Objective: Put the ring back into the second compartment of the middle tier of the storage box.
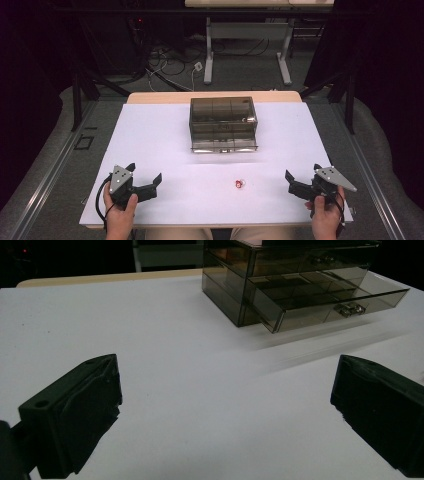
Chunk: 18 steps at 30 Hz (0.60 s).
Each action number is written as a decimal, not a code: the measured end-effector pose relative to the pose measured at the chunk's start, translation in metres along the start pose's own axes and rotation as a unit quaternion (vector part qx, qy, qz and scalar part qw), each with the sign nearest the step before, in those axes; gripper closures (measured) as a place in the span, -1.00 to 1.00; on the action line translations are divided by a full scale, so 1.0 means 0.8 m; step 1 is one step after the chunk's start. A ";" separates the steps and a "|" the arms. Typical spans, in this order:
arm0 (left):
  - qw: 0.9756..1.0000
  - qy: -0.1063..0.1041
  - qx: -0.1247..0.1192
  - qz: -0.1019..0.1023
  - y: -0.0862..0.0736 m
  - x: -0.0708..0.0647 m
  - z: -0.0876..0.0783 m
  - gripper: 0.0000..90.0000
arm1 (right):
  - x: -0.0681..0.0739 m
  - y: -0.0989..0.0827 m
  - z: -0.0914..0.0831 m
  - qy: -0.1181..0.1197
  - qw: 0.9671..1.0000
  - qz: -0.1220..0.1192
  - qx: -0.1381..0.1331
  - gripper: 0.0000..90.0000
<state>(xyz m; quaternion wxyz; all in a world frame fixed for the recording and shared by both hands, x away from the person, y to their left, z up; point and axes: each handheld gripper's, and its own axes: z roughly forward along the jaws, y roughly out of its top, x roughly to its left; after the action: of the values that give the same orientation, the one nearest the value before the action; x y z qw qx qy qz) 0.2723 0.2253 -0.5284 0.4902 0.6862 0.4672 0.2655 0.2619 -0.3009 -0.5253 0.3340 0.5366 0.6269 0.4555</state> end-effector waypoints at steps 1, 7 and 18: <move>1.000 0.003 0.001 0.000 0.000 0.000 0.001 -1.00 | 0.000 -0.001 0.002 -0.001 1.000 0.001 -0.003 -1.00; 1.000 0.005 0.002 -0.005 0.000 -0.001 0.000 -1.00 | 0.003 -0.004 0.002 0.002 1.000 -0.006 0.020 -1.00; 1.000 0.010 0.029 -0.001 0.000 -0.011 0.009 -1.00 | 0.009 -0.005 0.001 0.008 1.000 -0.012 0.007 -1.00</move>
<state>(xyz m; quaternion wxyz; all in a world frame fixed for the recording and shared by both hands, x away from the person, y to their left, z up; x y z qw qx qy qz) 0.2744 0.2143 -0.5305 0.4653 0.6970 0.4804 0.2585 0.2594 -0.2940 -0.5289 0.3303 0.5282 0.6390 0.4512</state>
